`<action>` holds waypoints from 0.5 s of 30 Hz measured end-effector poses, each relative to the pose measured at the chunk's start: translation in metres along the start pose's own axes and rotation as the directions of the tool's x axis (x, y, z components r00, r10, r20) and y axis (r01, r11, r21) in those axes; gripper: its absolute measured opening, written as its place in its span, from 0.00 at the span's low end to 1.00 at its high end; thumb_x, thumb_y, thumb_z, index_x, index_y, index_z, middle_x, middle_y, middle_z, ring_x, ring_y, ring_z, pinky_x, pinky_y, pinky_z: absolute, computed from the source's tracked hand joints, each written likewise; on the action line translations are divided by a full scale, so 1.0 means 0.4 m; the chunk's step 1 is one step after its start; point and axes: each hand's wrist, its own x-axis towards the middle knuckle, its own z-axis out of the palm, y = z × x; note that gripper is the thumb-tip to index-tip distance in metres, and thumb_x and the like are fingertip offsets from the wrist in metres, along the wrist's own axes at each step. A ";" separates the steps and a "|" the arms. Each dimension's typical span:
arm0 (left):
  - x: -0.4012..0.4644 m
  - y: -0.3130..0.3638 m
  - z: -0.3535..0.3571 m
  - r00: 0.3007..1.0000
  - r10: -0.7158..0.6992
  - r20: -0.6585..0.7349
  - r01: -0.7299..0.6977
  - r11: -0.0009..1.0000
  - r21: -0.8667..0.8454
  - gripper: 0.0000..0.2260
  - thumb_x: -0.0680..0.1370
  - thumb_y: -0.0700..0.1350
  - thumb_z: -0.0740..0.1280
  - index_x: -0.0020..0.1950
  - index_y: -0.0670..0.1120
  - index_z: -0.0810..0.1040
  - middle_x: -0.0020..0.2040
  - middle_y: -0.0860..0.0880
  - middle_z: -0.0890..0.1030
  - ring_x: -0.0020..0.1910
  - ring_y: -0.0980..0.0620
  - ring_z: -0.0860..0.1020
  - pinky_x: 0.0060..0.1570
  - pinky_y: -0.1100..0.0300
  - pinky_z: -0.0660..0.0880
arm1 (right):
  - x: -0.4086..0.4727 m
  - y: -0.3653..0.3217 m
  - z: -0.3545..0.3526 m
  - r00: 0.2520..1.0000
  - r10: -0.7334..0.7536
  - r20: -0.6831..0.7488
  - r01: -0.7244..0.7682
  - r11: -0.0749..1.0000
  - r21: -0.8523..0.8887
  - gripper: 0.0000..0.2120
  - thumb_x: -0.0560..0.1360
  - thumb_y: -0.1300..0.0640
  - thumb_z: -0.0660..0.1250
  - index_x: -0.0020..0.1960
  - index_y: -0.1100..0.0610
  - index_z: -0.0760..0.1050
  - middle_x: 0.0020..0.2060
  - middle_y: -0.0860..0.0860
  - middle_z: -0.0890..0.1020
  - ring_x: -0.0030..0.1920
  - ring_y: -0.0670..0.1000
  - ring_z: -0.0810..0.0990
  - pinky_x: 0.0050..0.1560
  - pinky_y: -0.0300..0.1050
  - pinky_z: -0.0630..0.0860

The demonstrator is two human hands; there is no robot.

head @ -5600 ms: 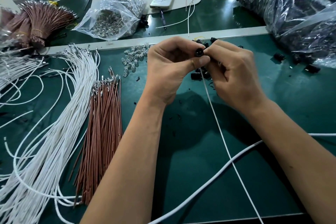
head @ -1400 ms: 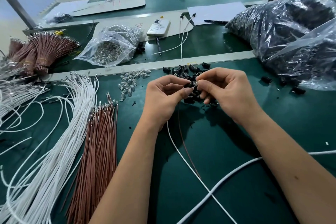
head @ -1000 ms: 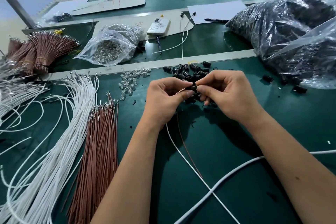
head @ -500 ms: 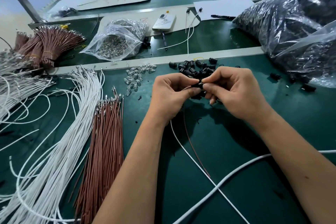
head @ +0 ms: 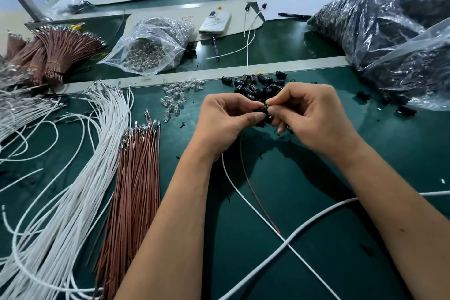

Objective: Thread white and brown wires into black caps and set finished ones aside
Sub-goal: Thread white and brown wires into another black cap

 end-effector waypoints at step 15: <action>-0.010 0.001 0.009 0.997 0.080 -0.016 -0.080 0.997 -0.023 0.09 0.69 0.28 0.76 0.46 0.36 0.83 0.43 0.33 0.84 0.42 0.43 0.82 0.50 0.46 0.80 | 0.001 -0.004 0.009 0.998 0.053 0.021 -0.056 0.978 0.203 0.06 0.75 0.70 0.74 0.46 0.60 0.83 0.32 0.55 0.85 0.30 0.51 0.83 0.34 0.41 0.81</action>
